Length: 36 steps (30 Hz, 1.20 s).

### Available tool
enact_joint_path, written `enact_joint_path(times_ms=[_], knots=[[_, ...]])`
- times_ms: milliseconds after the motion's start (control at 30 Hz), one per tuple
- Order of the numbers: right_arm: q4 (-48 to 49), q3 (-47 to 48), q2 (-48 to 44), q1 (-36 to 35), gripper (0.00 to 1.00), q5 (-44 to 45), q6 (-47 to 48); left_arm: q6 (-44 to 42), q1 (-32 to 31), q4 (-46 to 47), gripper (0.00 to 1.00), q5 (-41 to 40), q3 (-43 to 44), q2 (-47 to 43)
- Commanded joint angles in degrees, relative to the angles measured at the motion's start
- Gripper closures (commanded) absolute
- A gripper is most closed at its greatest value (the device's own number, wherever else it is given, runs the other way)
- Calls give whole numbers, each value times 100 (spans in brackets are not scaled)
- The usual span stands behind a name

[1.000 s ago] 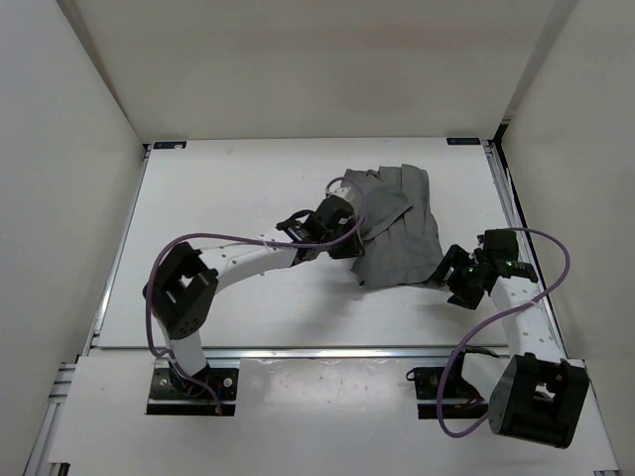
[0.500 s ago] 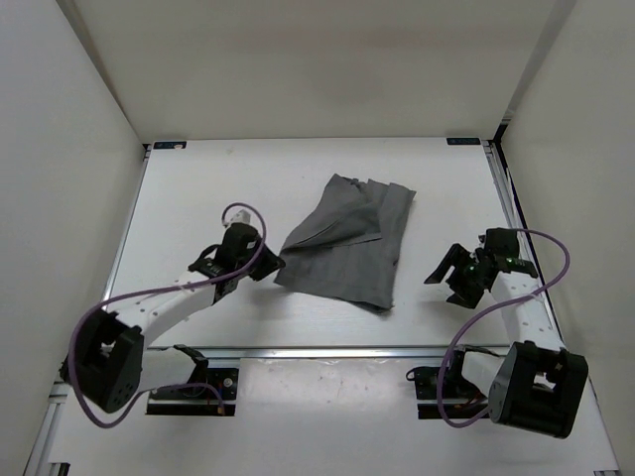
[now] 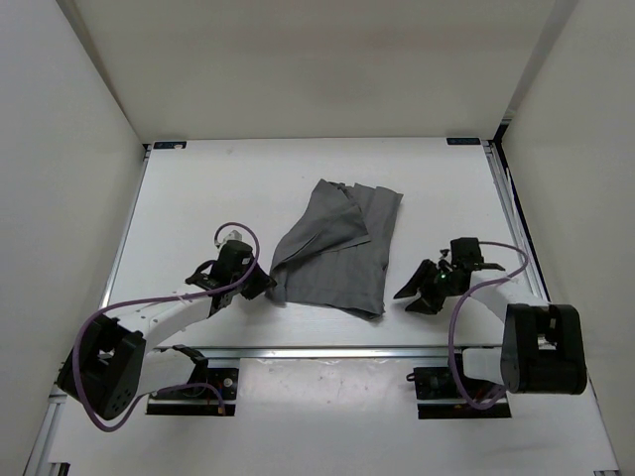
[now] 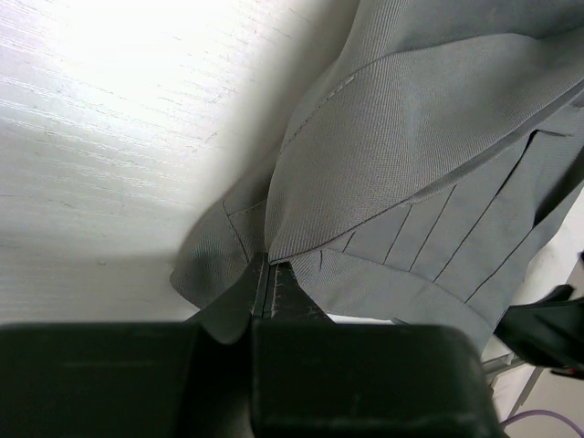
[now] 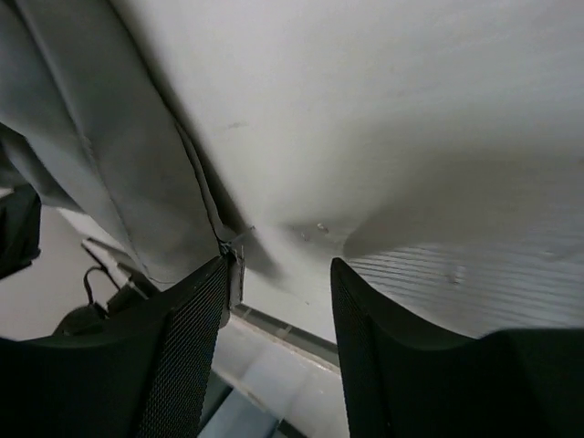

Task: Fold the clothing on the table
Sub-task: Flatten the skirt out

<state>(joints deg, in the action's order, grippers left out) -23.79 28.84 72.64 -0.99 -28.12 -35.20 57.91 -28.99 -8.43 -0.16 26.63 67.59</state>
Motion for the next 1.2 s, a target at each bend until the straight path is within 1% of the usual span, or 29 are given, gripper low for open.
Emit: enact_joint_path(times_ms=[0, 133, 333, 467, 533, 567, 600, 633, 667, 700, 800, 833, 867, 967, 1033, 1100, 1167], knots=[[586, -176, 206, -304, 45, -554, -549, 1, -10, 17, 100, 69, 61, -71], [1025, -396, 303, -594, 44, -878, -873, -87, -36, -54, 100, 25, 131, -9], [1649, -616, 487, -595, 43, -1283, -1357, -113, -63, -124, 100, 25, 175, -9], [1842, -652, 602, -822, 46, -1389, -1647, -148, -28, -177, 100, 25, 158, -9], [1956, -660, 690, -928, 48, -1468, -1796, -166, -19, -177, 100, -115, 158, -36], [2062, -652, 751, -1016, 59, -1477, -1876, -183, -27, -212, 100, -115, 149, 17], [2098, -625, 882, -1121, 64, -1512, -1946, -201, -10, -186, 100, -133, 167, 17], [2133, -617, 1031, -1174, 75, -1556, -1929, -201, 42, -177, 100, -116, 141, 26], [2098, -529, 1102, -1262, 79, -1574, -1981, -184, 17, -186, 100, -124, 167, 17], [2107, -511, 1199, -1306, 82, -1600, -1964, -218, 25, -194, 100, -133, 167, 0], [2098, -397, 1393, -1456, 81, -1653, -1999, -210, 43, -212, 100, -98, 176, 26], [2089, -371, 1463, -1508, 84, -1662, -2017, -236, 52, -230, 100, -115, 158, 17], [2054, -309, 1498, -1552, 100, -1644, -1974, -271, 69, -212, 100, -142, 175, 8], [1722, -152, 1438, -1448, 100, -1531, -1772, -245, 122, -265, 100, -90, 149, -36], [1030, 129, 1149, -1334, 100, -1076, -1413, -254, 166, -195, 100, -37, 167, -88], [615, 297, 823, -1035, 100, -758, -1175, -298, 201, -134, 100, -10, 219, -123], [315, 368, 288, -457, 100, -625, -1051, -411, 280, -80, 100, 165, 342, -132]])
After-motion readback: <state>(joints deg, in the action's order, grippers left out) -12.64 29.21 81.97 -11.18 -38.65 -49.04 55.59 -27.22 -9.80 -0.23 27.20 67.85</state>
